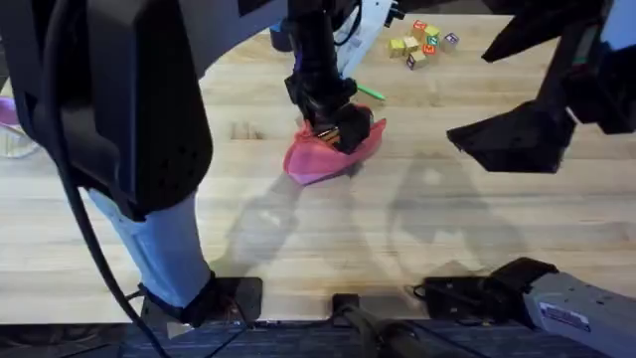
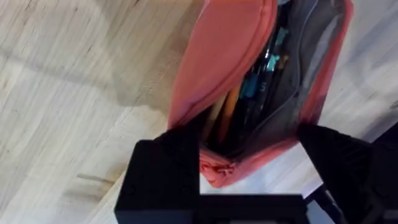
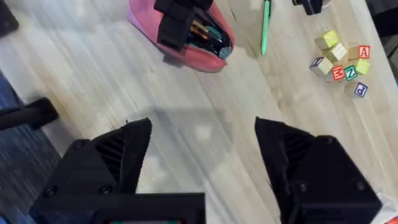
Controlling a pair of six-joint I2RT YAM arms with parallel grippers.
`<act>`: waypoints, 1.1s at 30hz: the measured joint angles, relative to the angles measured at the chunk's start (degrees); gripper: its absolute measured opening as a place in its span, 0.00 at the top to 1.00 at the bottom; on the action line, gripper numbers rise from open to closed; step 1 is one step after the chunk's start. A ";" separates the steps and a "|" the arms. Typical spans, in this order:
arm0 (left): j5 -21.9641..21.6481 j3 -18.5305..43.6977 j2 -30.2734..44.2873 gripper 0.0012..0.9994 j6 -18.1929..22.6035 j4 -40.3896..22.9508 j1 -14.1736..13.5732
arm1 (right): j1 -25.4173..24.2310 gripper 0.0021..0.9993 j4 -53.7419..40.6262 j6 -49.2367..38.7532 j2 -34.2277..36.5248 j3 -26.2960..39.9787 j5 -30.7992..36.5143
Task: Unzip the bag, pick up the pens from the table one at a time and place them inside, then zip the bag closed.
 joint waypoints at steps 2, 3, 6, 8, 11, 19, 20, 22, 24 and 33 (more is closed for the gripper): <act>0.21 0.00 0.00 0.01 -0.06 0.43 -0.02 | 0.00 0.00 0.00 0.00 0.00 0.00 0.00; 0.38 0.00 0.00 0.01 -0.08 0.69 -0.02 | 0.00 0.00 0.02 0.00 0.00 0.00 0.00; 1.10 -0.02 0.00 0.01 -0.06 1.33 0.00 | 0.00 0.00 0.02 0.00 0.00 0.00 0.00; 2.84 -0.02 0.00 0.01 0.88 1.54 0.10 | 0.00 0.00 0.01 0.00 0.00 0.00 0.00; 3.57 -0.02 -0.06 0.01 1.72 1.71 0.14 | 0.00 0.00 0.02 0.00 0.00 0.00 0.00; 5.00 -0.44 -6.50 0.01 6.19 2.99 3.90 | 0.00 0.00 0.71 -0.66 0.10 0.00 0.39; 5.02 -0.44 -7.43 0.01 6.69 2.99 4.97 | 0.00 0.00 0.83 -0.74 0.17 0.00 0.70; 5.00 -0.44 -8.98 0.01 7.48 2.99 7.44 | 0.00 0.00 1.49 -0.82 0.64 0.00 1.52; 5.00 -0.44 -10.00 0.01 8.06 2.97 9.95 | -0.13 0.00 2.80 -0.53 1.48 0.00 1.99; 8.15 -0.44 -10.63 0.00 14.86 0.05 17.74 | -4.91 0.00 12.91 2.05 8.92 0.00 2.13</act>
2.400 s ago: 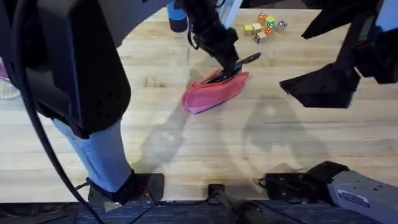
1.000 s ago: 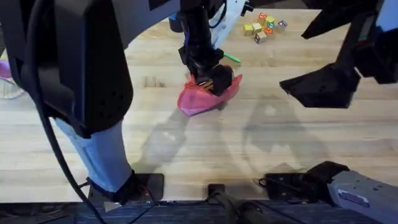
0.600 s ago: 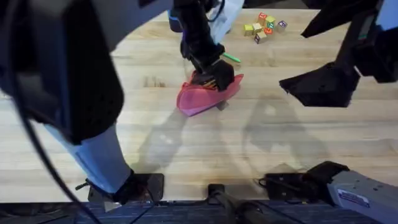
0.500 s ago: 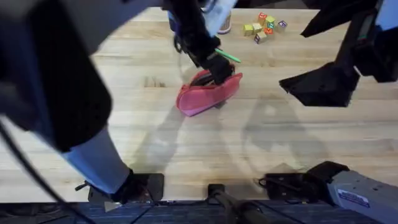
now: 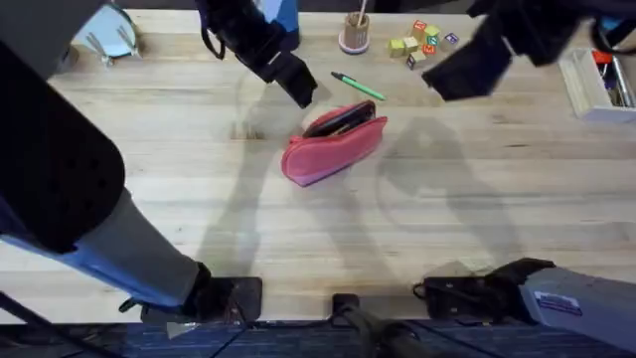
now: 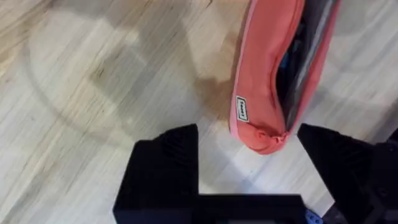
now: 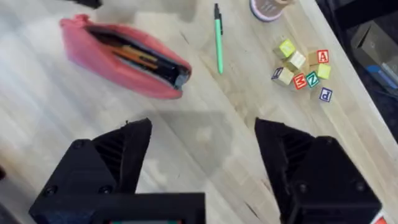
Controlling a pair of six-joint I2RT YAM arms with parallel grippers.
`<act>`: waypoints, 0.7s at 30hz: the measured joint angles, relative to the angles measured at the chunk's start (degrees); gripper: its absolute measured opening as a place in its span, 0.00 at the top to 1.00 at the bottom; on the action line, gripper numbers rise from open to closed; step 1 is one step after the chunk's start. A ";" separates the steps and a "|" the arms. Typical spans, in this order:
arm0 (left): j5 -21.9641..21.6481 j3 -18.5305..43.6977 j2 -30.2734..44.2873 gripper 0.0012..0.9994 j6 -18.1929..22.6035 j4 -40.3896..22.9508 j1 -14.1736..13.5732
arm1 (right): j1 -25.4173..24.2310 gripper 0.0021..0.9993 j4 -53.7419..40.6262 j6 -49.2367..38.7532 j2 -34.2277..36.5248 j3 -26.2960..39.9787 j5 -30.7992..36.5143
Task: Unzip the bag, pick up the pens from the table one at a time and place them inside, then zip the bag closed.
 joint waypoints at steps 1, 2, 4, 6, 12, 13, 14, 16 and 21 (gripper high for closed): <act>0.52 0.00 -0.09 0.00 0.63 -0.08 0.31 | -0.28 0.00 0.95 0.15 1.17 0.00 0.01; 0.82 0.00 -0.12 0.00 1.03 -0.09 0.55 | -0.48 0.00 1.83 0.20 2.33 0.00 0.01; 1.15 0.00 -0.47 0.00 1.84 -0.16 1.03 | -0.64 0.00 3.47 0.41 4.92 0.00 0.00; 1.41 0.00 -2.09 0.01 3.64 -1.56 1.67 | -0.71 0.00 7.13 0.93 11.22 0.00 0.00; 2.08 0.00 -7.58 0.00 7.24 -4.77 1.81 | -2.53 0.00 14.60 3.79 19.18 0.00 -1.30; 2.20 0.00 -8.65 0.01 7.62 -5.08 1.83 | -3.05 0.00 15.73 4.23 20.20 0.00 -1.80; 2.22 0.00 -9.61 0.01 7.91 -5.34 1.83 | -3.42 0.00 16.61 4.57 21.02 0.00 -2.18; 2.41 0.00 -11.88 0.00 8.39 -5.77 1.83 | -4.18 0.00 18.06 5.25 22.72 0.00 -2.69; 4.21 0.00 -17.41 0.01 8.85 -5.88 1.83 | -4.57 0.00 20.00 5.67 26.79 0.00 -3.07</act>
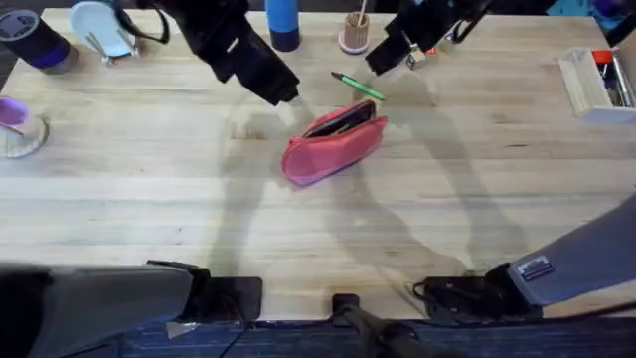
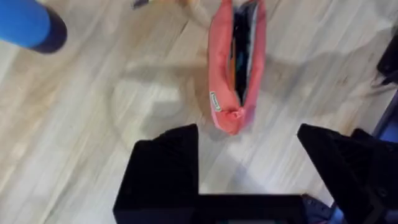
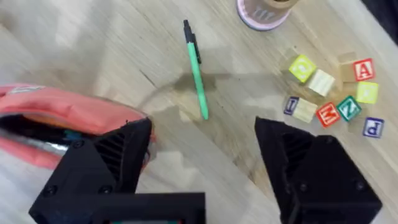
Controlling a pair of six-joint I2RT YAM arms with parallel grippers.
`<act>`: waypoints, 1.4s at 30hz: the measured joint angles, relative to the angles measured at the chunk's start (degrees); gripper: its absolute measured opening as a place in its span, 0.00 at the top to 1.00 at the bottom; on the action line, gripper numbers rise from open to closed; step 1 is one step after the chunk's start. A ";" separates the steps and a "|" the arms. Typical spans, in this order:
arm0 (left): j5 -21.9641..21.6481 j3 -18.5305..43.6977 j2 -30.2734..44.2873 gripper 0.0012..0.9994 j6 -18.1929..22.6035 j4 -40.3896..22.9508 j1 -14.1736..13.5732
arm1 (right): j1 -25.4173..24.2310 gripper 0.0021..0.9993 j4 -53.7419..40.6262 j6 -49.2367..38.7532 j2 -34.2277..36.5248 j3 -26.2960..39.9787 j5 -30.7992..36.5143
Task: Unzip the bag, pick up the pens from the table one at a time and place them inside, then zip the bag closed.
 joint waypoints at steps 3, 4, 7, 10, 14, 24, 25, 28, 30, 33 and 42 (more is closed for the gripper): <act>1.39 0.00 -3.60 0.01 0.12 -0.02 0.00 | 0.00 0.00 1.07 0.03 2.39 0.00 0.05; 1.65 0.00 -4.75 0.00 0.19 -0.05 0.00 | 0.00 0.00 1.49 0.02 3.26 0.00 0.18; 2.48 0.00 -8.21 0.01 0.30 -0.20 0.00 | 0.00 0.00 2.31 0.04 5.39 0.00 0.49; 2.74 0.00 -11.04 0.01 0.32 -0.21 0.00 | 0.00 0.00 2.63 0.04 7.21 0.00 0.58; 2.91 0.00 -13.33 0.01 0.34 -0.22 0.00 | 0.00 0.00 3.74 0.04 9.05 0.00 0.71; 2.95 0.00 -13.70 0.00 0.54 -0.09 0.00 | 0.00 0.00 3.06 0.04 9.48 0.00 0.87; 2.95 0.00 -13.70 0.01 0.54 -0.02 0.00 | 0.00 0.00 3.17 0.04 9.72 0.00 0.87; 2.95 0.00 -13.70 0.01 0.56 0.00 0.00 | 0.00 0.00 3.43 0.04 11.35 0.00 0.87; 2.95 0.00 -13.70 0.01 0.56 0.00 0.00 | 0.00 0.00 3.42 0.04 12.87 0.00 0.87; 2.93 0.00 -13.70 0.01 0.69 0.00 0.00 | 0.00 0.00 3.50 0.09 16.66 0.00 0.87; 2.91 0.00 -13.70 0.01 0.71 0.00 0.00 | 0.02 0.04 3.50 0.35 18.56 0.22 0.99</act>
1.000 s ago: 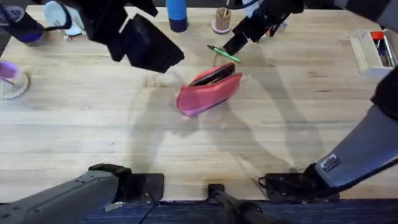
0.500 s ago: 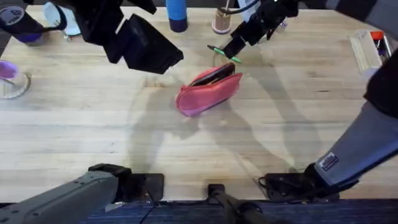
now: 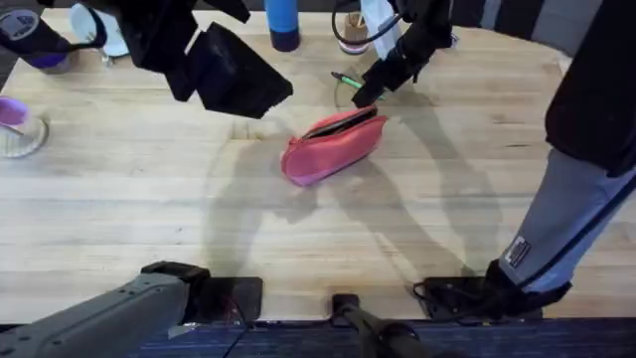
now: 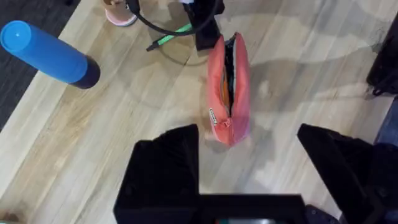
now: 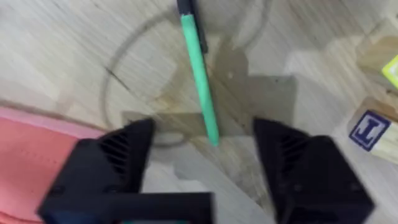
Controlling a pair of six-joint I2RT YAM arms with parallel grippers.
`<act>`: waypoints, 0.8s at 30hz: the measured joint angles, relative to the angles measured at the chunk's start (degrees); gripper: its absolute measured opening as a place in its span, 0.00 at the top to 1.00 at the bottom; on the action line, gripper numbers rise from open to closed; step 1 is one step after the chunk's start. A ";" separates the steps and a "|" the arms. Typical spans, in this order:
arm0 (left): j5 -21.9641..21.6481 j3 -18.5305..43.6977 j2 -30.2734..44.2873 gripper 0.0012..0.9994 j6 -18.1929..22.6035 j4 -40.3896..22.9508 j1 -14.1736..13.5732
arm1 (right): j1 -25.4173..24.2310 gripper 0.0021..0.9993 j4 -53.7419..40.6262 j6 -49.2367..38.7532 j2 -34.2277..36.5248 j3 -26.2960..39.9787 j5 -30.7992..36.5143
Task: Unzip the bag, pick up the pens from the table one at a time and place them inside, then zip the bag closed.
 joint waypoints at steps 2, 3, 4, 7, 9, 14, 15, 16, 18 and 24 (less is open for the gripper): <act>0.01 0.00 0.00 0.01 0.00 0.01 0.00 | 0.00 0.24 0.30 0.29 0.01 0.00 0.18; 0.02 0.00 0.00 0.01 0.00 0.00 0.00 | -0.02 0.33 0.24 0.39 0.02 0.00 0.30; 0.02 0.00 0.00 0.01 0.00 0.00 0.00 | -0.02 0.38 0.24 0.36 0.02 0.00 0.33; 0.02 0.00 0.00 0.01 0.00 0.00 0.00 | 0.00 0.54 0.15 0.53 0.01 0.00 0.34; 0.00 0.00 0.00 0.01 0.00 0.00 0.00 | 0.00 0.65 0.07 0.50 0.02 0.00 0.35; 0.00 0.00 0.00 0.01 0.00 0.00 0.00 | 0.00 0.96 0.08 0.64 0.02 0.00 0.34; 0.01 0.00 0.00 0.01 0.00 0.00 0.00 | -0.02 0.97 0.08 0.55 0.02 0.00 0.30; 0.00 0.00 0.00 0.01 0.00 0.00 0.00 | 0.00 0.97 0.06 0.55 0.02 0.00 0.33; 0.01 0.00 0.00 0.00 0.00 0.00 0.00 | 0.00 0.97 -0.13 0.53 0.02 0.00 0.32; 0.02 0.00 0.00 0.01 -0.01 0.00 0.00 | 0.00 0.97 -4.09 -1.85 -0.29 0.35 0.33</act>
